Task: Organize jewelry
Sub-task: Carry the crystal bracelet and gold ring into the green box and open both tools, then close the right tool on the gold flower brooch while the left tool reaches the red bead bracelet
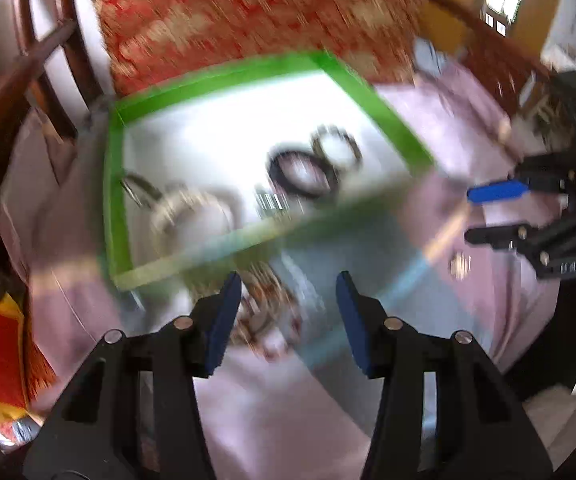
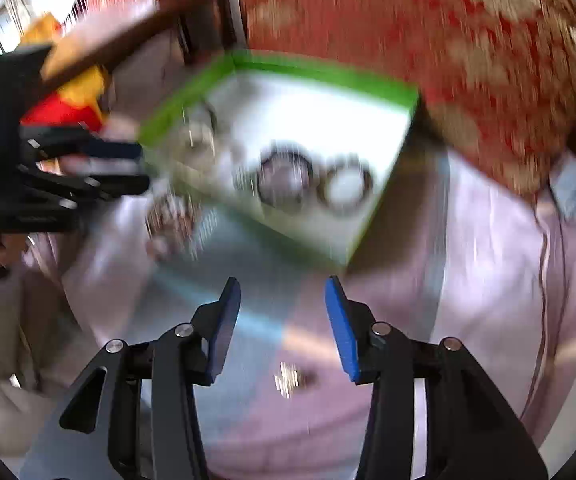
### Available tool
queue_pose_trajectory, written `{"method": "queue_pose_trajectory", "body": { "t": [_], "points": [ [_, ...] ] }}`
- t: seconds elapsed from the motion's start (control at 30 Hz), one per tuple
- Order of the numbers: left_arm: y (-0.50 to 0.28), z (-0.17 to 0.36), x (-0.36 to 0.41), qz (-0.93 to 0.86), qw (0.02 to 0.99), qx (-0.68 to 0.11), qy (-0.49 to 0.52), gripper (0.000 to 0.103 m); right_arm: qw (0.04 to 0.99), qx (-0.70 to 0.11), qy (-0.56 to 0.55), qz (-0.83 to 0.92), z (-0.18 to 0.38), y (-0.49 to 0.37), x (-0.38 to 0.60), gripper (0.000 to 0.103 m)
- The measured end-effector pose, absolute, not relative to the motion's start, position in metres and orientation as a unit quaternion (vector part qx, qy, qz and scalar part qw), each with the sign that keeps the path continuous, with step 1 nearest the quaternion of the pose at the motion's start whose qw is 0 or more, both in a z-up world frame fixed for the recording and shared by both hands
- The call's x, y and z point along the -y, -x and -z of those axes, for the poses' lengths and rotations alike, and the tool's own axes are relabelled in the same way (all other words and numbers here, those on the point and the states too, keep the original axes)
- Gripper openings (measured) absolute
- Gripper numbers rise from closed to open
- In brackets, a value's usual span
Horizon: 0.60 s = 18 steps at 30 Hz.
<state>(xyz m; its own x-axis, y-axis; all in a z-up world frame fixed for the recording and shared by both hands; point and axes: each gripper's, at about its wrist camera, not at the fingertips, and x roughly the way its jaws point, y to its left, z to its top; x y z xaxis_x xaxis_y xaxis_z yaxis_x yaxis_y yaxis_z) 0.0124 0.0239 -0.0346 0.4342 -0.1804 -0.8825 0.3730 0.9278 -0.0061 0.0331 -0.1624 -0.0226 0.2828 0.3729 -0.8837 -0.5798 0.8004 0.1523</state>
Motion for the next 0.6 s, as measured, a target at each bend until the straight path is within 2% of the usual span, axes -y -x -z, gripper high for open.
{"method": "queue_pose_trajectory", "body": {
  "t": [0.17, 0.33, 0.4, 0.47, 0.5, 0.53, 0.57, 0.6],
  "points": [
    [-0.003, 0.070, -0.017, 0.149, 0.819, -0.540, -0.123, 0.050, 0.771, -0.561, 0.104, -0.284, 0.057, -0.010, 0.172, 0.045],
    [-0.009, 0.084, -0.028, 0.127, 0.816, -0.552, -0.110, 0.060, 0.760, -0.578, 0.111, -0.277, 0.077, -0.004, 0.166, 0.045],
    [-0.009, 0.089, -0.028, 0.122, 0.815, -0.555, -0.114, 0.061, 0.753, -0.584, 0.114, -0.282, 0.082, -0.003, 0.162, 0.045],
    [-0.010, 0.093, -0.026, 0.119, 0.814, -0.556, -0.123, 0.059, 0.750, -0.585, 0.129, -0.282, 0.086, -0.002, 0.155, 0.037],
    [-0.009, 0.095, -0.024, 0.121, 0.812, -0.557, -0.126, 0.053, 0.748, -0.582, 0.141, -0.285, 0.088, -0.001, 0.149, 0.025],
    [-0.010, 0.097, -0.022, 0.121, 0.810, -0.559, -0.129, 0.043, 0.746, -0.581, 0.146, -0.291, 0.090, 0.000, 0.144, 0.022],
    [-0.010, 0.099, -0.021, 0.122, 0.808, -0.561, -0.132, 0.038, 0.747, -0.578, 0.146, -0.296, 0.090, 0.001, 0.142, 0.021],
    [-0.011, 0.102, -0.020, 0.123, 0.805, -0.564, -0.134, 0.027, 0.747, -0.575, 0.145, -0.300, 0.089, 0.000, 0.140, 0.021]
  ]
}}
